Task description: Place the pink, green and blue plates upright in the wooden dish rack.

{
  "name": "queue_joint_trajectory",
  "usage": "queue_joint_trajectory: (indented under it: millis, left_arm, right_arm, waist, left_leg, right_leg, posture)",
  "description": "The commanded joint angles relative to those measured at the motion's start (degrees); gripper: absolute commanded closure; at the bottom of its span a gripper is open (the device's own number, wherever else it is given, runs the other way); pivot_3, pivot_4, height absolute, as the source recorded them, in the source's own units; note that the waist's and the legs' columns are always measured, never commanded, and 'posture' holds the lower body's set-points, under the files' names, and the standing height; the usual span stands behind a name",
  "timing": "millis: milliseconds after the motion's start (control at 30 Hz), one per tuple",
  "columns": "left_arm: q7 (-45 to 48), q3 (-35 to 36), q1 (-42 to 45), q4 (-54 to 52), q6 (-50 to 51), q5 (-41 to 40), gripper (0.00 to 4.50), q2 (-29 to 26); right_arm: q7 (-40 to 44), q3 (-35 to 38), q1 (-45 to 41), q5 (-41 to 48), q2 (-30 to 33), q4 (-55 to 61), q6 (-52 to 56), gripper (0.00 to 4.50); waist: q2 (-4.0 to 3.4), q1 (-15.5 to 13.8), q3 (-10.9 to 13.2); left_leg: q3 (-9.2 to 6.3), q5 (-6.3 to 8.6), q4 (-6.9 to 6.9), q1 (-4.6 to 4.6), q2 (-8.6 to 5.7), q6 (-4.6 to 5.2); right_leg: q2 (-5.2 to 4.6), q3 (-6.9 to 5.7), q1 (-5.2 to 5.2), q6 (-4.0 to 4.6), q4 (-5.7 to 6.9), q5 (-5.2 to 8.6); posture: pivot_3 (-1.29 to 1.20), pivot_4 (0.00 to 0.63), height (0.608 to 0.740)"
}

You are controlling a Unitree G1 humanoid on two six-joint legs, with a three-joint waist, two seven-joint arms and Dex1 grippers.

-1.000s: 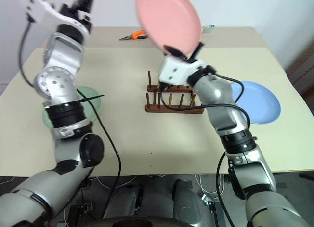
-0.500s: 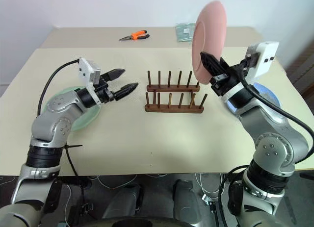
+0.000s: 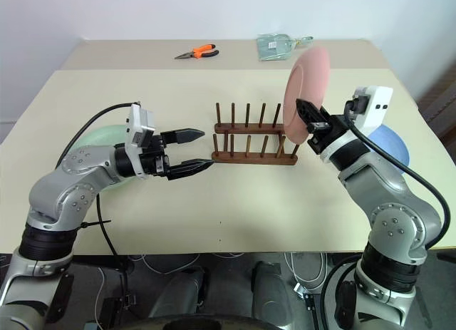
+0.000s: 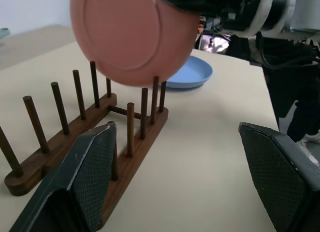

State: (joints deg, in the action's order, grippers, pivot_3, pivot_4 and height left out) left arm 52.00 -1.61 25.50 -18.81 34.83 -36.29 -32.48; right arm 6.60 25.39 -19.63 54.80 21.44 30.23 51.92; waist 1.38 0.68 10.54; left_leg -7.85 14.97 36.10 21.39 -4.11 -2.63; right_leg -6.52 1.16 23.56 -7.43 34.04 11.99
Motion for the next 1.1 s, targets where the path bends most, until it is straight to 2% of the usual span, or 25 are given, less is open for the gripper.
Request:
queue_joint_trajectory:
  millis: [33,67,167,200,300,333,400,467,600,700,767,900,1100]
  left_arm:
    - [-0.15,-0.74,-0.01,-2.04,0.13,-0.16,0.46,0.15]
    - [-0.63,-0.51,0.04,-1.68,0.76,-0.47,0.46,0.34]
    - [-2.96,0.42,0.60,0.12,2.07,-0.22,0.46,0.95]
    - [-3.42,0.64,0.66,0.57,2.12,-0.04,0.23,1.04]
    - [-4.36,0.99,0.75,1.24,1.65,0.51,0.23,1.23]
    - [-7.77,2.20,1.15,2.98,-0.03,2.51,0.23,2.37]
    - [-17.78,5.61,2.53,7.90,-4.24,8.65,0.00,4.59]
    - [-26.86,8.21,4.12,12.13,-6.10,14.05,0.00,5.65]
    - [-47.34,18.14,6.21,18.89,-2.07,21.47,0.00,5.64]
    - [-54.40,23.45,4.37,19.43,1.35,24.41,0.00,4.21]
    - [-56.58,26.91,1.84,17.37,5.32,24.17,0.00,3.96]
    - [-56.23,32.82,-4.39,9.62,13.22,19.52,0.00,5.83]
    - [-55.01,39.78,-11.07,-1.03,26.60,10.71,0.00,11.70]
  right_arm:
    - [0.04,-0.19,0.01,-0.38,1.51,0.93,-2.28,3.25]
    - [0.02,-0.76,-0.33,-2.38,2.28,1.13,-3.35,2.86]
    - [0.21,-2.37,-1.87,-9.49,4.82,0.87,-8.62,1.34]
    - [0.05,-2.25,-2.65,-11.30,5.27,0.11,-10.60,1.31]
    - [-0.11,-2.13,-3.97,-14.47,5.79,-1.68,-13.82,1.31]
    - [0.18,-2.33,-4.94,-17.56,7.42,-3.07,-15.92,1.31]
    - [2.78,-4.47,-7.12,-23.97,11.78,-4.00,-20.88,0.82]
    - [6.32,-7.75,-8.83,-27.73,15.10,-3.51,-24.40,0.04]
    - [14.76,-19.14,-14.09,-28.90,17.27,0.86,-24.71,0.04]
    - [20.53,-28.41,-13.93,-32.05,17.89,2.89,-24.91,0.04]
    - [23.41,-34.47,-13.04,-34.89,17.34,2.97,-25.80,0.04]
    - [25.74,-41.43,-11.72,-39.43,13.77,0.01,-29.33,0.04]
    - [28.14,-43.65,-10.86,-42.74,9.48,-4.41,-33.48,0.04]
  waist:
    - [0.00,0.00,0.00]
    - [0.00,0.00,0.00]
    - [-0.01,-0.01,0.01]
    - [-0.02,-0.01,0.01]
    - [-0.01,0.02,0.00]
    - [-0.01,0.01,0.01]
    - [-0.09,-0.09,0.05]
    - [-0.11,-0.06,0.06]
    - [-0.07,0.87,0.04]
    - [-0.02,0.52,0.03]
    - [0.05,0.34,-0.01]
    - [0.26,-0.40,0.00]
    - [0.36,-0.21,-0.05]
  left_leg:
    - [0.00,0.00,0.00,0.00,0.00,0.00]
    - [0.00,0.00,0.00,0.00,0.00,0.00]
    - [0.01,0.00,0.01,0.00,-0.01,0.00]
    - [0.01,0.00,0.01,0.00,-0.01,0.00]
    - [0.01,0.00,0.00,0.00,-0.01,0.00]
    - [0.01,0.00,0.00,0.00,-0.01,0.00]
    - [0.02,0.00,0.02,0.00,-0.03,0.00]
    - [0.03,-0.01,0.05,0.01,-0.04,0.01]
    - [0.04,0.00,-0.10,-0.10,0.05,0.00]
    - [-0.04,0.00,-0.10,-0.06,0.06,0.00]
    - [-0.03,0.00,-0.06,-0.01,0.01,-0.01]
    - [-0.10,0.00,0.07,0.08,-0.09,-0.01]
    - [-0.18,-0.02,0.06,0.02,-0.07,-0.07]
  right_leg:
    - [0.00,0.00,0.00,0.00,0.00,0.00]
    - [0.00,0.00,0.00,0.00,0.00,0.00]
    - [0.00,0.00,0.00,-0.01,-0.01,0.01]
    - [0.00,0.00,0.00,-0.02,-0.01,0.01]
    - [0.00,-0.01,-0.01,-0.02,-0.01,0.01]
    - [0.00,0.00,0.00,-0.02,-0.01,0.01]
    - [-0.01,0.00,-0.01,-0.02,-0.02,0.01]
    - [-0.02,0.00,0.00,-0.03,-0.02,0.00]
    - [0.06,0.01,0.03,-0.23,0.00,-0.09]
    - [0.09,-0.03,0.05,-0.23,0.01,-0.09]
    - [0.04,-0.02,0.05,-0.24,-0.02,-0.10]
    - [-0.06,-0.07,0.02,-0.26,-0.02,-0.10]
    - [-0.06,-0.14,-0.01,-0.24,0.04,-0.10]
  posture:
    - [0.00,0.150,0.740]
    - [0.00,0.150,0.740]
    - [0.00,0.150,0.740]
    - [0.00,0.150,0.740]
    - [0.00,0.150,0.740]
    - [0.00,0.150,0.740]
    - [0.00,0.150,0.740]
    - [0.00,0.150,0.740]
    - [0.00,0.150,0.740]
    - [0.00,0.150,0.740]
    - [0.00,0.150,0.740]
    - [0.00,0.150,0.740]
    - [0.00,0.150,0.740]
